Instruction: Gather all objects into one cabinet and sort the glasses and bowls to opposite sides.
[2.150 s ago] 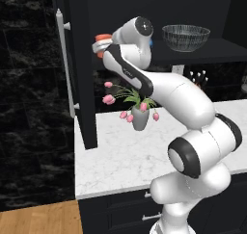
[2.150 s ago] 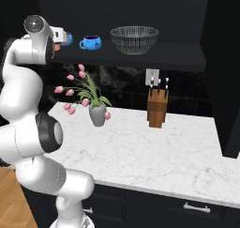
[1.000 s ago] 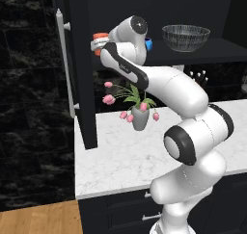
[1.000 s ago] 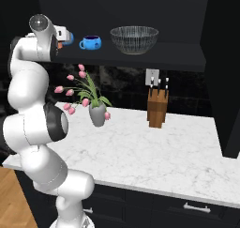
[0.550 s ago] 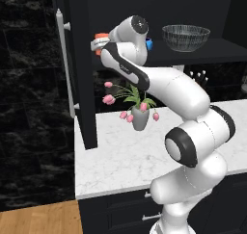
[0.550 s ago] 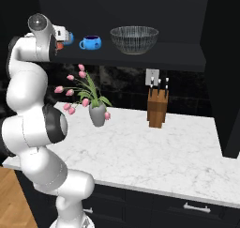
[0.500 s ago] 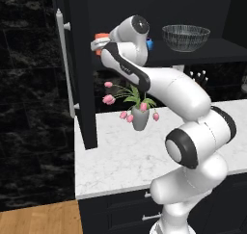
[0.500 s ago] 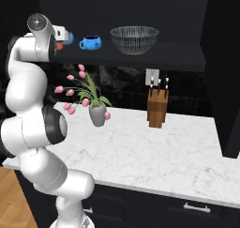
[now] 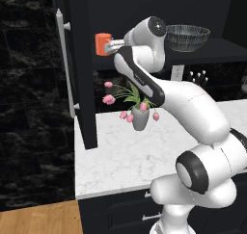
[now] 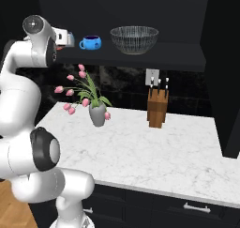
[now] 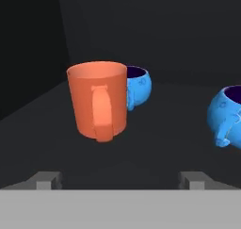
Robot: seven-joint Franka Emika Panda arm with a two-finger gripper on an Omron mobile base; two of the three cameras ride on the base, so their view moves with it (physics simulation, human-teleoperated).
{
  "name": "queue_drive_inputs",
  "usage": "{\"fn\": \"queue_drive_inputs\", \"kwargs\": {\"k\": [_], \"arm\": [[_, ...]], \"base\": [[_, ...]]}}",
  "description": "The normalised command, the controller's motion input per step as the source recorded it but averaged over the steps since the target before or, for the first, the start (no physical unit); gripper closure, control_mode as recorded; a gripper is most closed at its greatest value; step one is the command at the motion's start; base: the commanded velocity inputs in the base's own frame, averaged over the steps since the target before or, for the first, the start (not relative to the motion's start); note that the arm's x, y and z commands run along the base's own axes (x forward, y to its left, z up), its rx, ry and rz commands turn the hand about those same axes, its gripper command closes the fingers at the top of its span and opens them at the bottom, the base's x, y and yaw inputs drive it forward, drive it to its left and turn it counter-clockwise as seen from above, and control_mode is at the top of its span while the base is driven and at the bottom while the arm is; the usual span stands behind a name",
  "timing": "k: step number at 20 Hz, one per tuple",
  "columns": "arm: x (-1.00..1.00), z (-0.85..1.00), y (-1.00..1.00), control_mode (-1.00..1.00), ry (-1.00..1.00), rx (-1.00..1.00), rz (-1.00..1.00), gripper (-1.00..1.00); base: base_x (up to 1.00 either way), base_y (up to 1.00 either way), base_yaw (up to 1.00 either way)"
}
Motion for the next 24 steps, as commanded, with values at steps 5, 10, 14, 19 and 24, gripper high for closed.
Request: {"fn": "queue_drive_inputs", "kwargs": {"k": [5,10,14,19,24], "arm": [[-0.48,0.00,-0.71,-1.00,0.00,0.05,-0.20,-1.00],[-0.07,0.10,-0.30,-1.00,0.01,0.00,-0.25,-1.00],[-0.05,0.07,-0.23,-1.00,0.02,0.02,-0.26,-1.00],[-0.38,0.20,-0.42,-1.00,0.11,0.05,-0.21,-1.00],[-0.58,0.40,-0.55,-1.00,0.13,0.04,-0.16,-1.00]], "base": [[0.00,0.00,0.00],[0.00,0.00,0.00],[0.00,0.00,0.00],[0.00,0.00,0.00],[0.00,0.00,0.00]]}}
